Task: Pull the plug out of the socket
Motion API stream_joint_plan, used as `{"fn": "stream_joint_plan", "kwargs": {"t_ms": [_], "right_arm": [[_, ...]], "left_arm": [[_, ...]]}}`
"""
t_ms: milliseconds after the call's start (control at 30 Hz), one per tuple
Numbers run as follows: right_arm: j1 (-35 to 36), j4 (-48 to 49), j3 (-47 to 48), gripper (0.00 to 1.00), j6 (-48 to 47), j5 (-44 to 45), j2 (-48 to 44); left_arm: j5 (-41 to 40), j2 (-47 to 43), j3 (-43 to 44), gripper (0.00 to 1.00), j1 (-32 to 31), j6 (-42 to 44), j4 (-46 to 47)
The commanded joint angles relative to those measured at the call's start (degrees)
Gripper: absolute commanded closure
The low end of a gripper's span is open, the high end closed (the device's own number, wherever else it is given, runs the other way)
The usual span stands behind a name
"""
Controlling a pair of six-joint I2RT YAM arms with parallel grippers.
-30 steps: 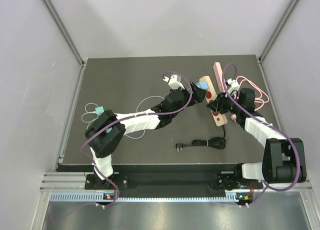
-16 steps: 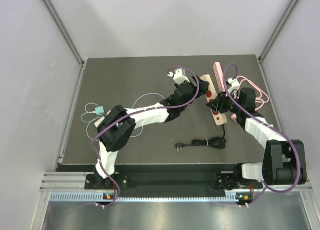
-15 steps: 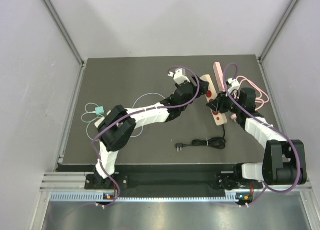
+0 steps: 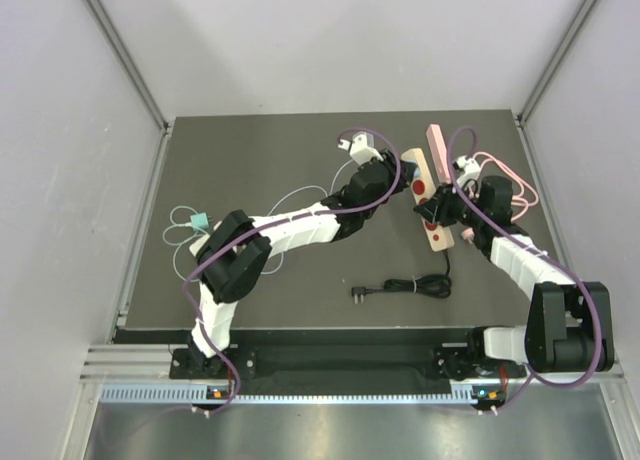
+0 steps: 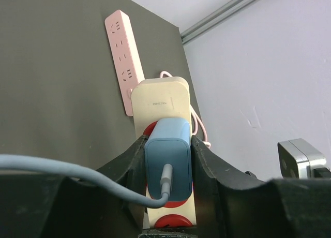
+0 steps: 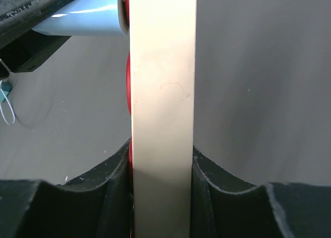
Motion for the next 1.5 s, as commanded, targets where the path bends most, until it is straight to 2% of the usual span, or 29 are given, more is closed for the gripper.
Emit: {"fn": "stream_joint_plan", "kwargs": {"t_ms": [0,167,267,333,433,600,667,700,733,767,867,967,1067,1233,1300,1333,1467], "right_arm": [[-0.4,6.1,1.5,1.0,-1.5,-0.9,-2.7],[-0.1,4.3,2.0,1.0,-3.3,4.9,-3.8],[0.9,3.2,2.3,1.0,-4.0,9.5,-4.4],[1.7,2.6,2.7,1.0,-4.5,11.8,-4.5],[2.7,1.7,3.1,1.0,-4.9,15.9,-4.3],[3.0,1.3,3.4,1.0,-5.2,19.5,-4.2],[3.0,1.3,3.4,1.0,-5.0,19.1,-4.1],[2.8,1.3,3.4,1.0,-4.9,18.7,-4.0],[2.6,1.4,3.4,1.0,-4.7,18.2,-3.8],[2.5,1.4,3.4,1.0,-4.6,17.7,-3.5],[1.9,1.5,3.4,1.0,-4.1,17.0,-3.0],[0.8,1.7,3.3,1.0,-3.4,16.8,-2.9],[-0.1,2.0,2.9,1.0,-2.8,16.9,-3.1],[-0.4,2.6,2.5,1.0,-2.1,18.6,-3.3],[-0.4,2.7,2.5,1.0,-2.2,19.1,-3.3],[-0.4,2.8,2.2,1.0,-2.2,19.5,-3.4],[-0.4,3.1,2.2,1.0,-2.1,20.9,-3.6]], "left_arm": [[3.1,-0.4,1.4,1.0,0.6,2.3,1.0],[5.6,-1.7,3.4,1.0,0.9,1.0,-4.4],[5.3,-2.2,6.0,1.0,0.7,-0.2,-11.5],[3.2,-2.0,9.9,1.0,0.7,-0.5,-20.0],[1.5,-1.1,14.7,1.0,0.2,3.0,-27.9],[4.3,-3.6,11.9,1.0,0.4,8.4,-27.0],[14.5,-6.0,9.2,1.0,1.3,10.8,-20.0],[18.5,-6.9,4.9,1.0,2.8,10.9,-15.9],[26.3,-8.0,3.4,1.0,3.5,10.0,-11.4],[30.1,-8.3,2.0,1.0,5.1,10.0,-9.9],[39.5,-8.5,1.9,1.0,7.2,10.3,-9.3],[43.1,-10.2,-0.1,1.0,9.1,10.0,-7.8],[42.1,-12.4,-3.5,1.0,10.3,9.8,-7.0],[30.6,-14.5,-3.9,1.0,10.1,7.0,-15.0],[26.6,-14.4,-1.3,1.0,8.8,7.1,-19.4],[22.5,-13.7,0.2,1.0,8.1,8.5,-25.4],[12.7,-10.7,10.1,1.0,3.9,12.2,-37.0]]}}
